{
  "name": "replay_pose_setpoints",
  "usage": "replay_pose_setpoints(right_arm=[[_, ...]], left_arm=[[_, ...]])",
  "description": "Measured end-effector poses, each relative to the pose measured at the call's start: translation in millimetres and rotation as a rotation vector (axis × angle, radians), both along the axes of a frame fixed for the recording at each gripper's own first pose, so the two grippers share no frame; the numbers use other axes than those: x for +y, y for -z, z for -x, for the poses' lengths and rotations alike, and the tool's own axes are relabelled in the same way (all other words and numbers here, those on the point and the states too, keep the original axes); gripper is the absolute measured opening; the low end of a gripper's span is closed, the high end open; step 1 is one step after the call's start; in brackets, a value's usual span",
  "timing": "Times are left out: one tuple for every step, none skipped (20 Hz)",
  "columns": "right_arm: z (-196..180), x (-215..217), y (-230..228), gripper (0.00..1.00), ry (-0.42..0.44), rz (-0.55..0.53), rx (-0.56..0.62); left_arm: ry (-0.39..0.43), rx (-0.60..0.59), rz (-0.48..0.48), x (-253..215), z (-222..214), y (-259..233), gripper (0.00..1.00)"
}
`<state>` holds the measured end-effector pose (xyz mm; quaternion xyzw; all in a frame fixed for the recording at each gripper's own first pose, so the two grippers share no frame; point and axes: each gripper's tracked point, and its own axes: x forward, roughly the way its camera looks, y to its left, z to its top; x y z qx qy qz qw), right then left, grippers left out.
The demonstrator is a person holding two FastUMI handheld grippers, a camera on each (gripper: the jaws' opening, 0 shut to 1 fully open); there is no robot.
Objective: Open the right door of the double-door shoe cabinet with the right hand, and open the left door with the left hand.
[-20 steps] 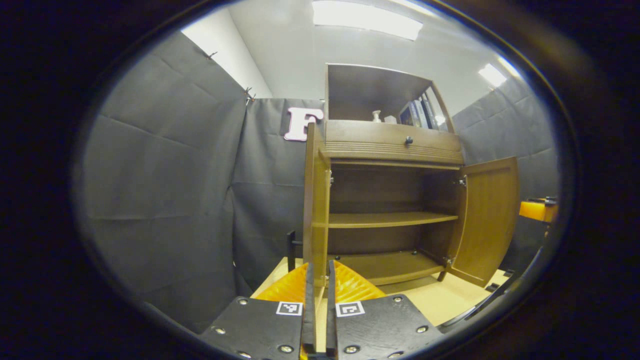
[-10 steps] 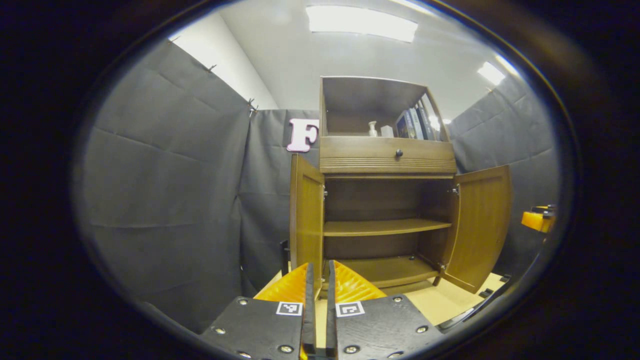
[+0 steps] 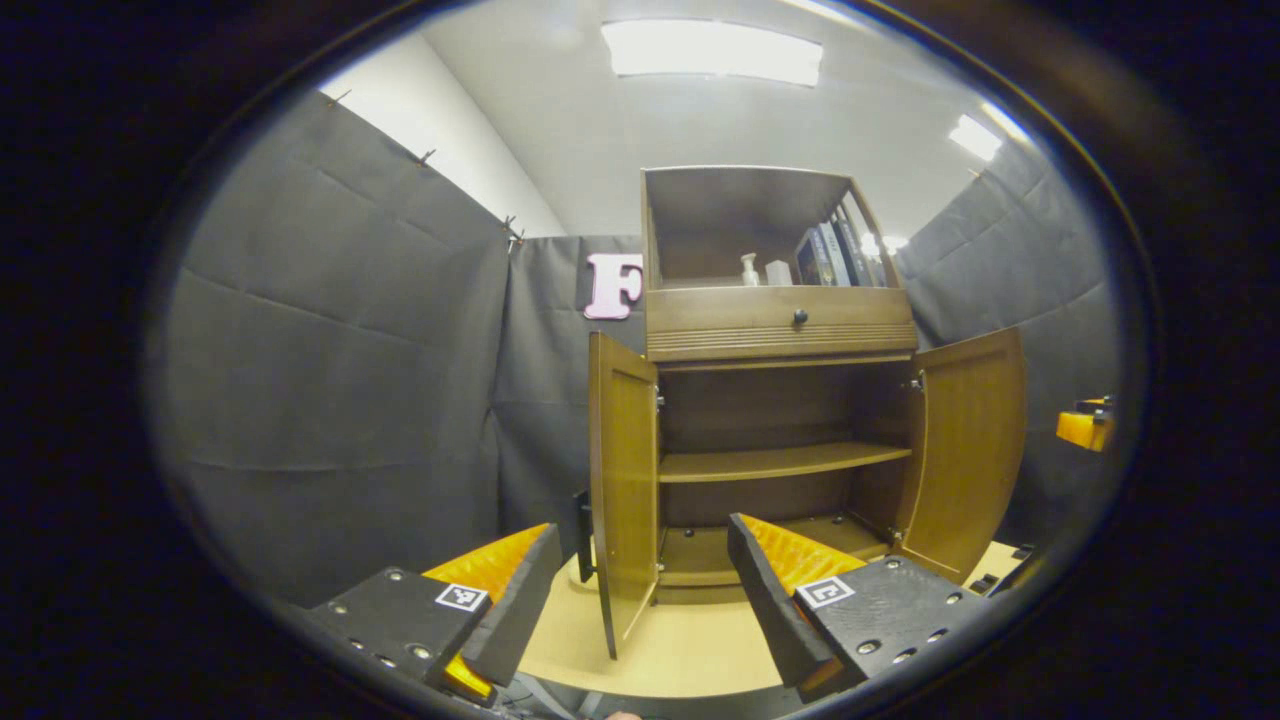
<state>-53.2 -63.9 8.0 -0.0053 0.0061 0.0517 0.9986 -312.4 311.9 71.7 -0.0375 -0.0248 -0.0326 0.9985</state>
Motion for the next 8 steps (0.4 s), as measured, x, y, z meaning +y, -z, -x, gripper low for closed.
replay_pose_setpoints(right_arm=[[-0.5, -1.5, -0.8, 0.93, 0.004, -0.001, -0.001], [-1.0, -3.2, -0.3, 0.93, 0.009, -0.003, 0.000], [-1.0, -5.0, -0.4, 0.98, 0.013, -0.006, 0.000], [-1.3, -6.6, -1.0, 0.93, 0.019, -0.009, -0.001], [-1.5, -7.8, -1.6, 0.98, 0.022, -0.011, -0.001], [-2.5, -8.9, -1.8, 0.98, 0.028, -0.013, -0.004], [-3.4, -9.5, -3.5, 0.93, 0.031, -0.014, -0.006], [-4.7, -10.7, -3.9, 0.93, 0.035, -0.015, -0.008]], left_arm=[[-0.003, -0.003, 0.003, 0.5, 0.0, -0.5, 0.69], [-0.007, -0.006, 0.005, 0.8, 0.9, -1.5, 0.76], [-0.009, -0.009, 0.006, 0.2, 1.5, -2.9, 0.83], [-0.015, -0.011, 0.006, 1.4, 2.3, -2.9, 0.90], [-0.018, -0.012, 0.005, 1.4, 2.3, -3.1, 0.97], [-0.020, -0.013, 0.006, 1.3, 3.1, -3.4, 0.97], [-0.020, -0.013, 0.008, 1.5, 4.1, -4.1, 0.97], [-0.023, -0.013, 0.010, 0.7, 4.2, -3.8, 0.97]])
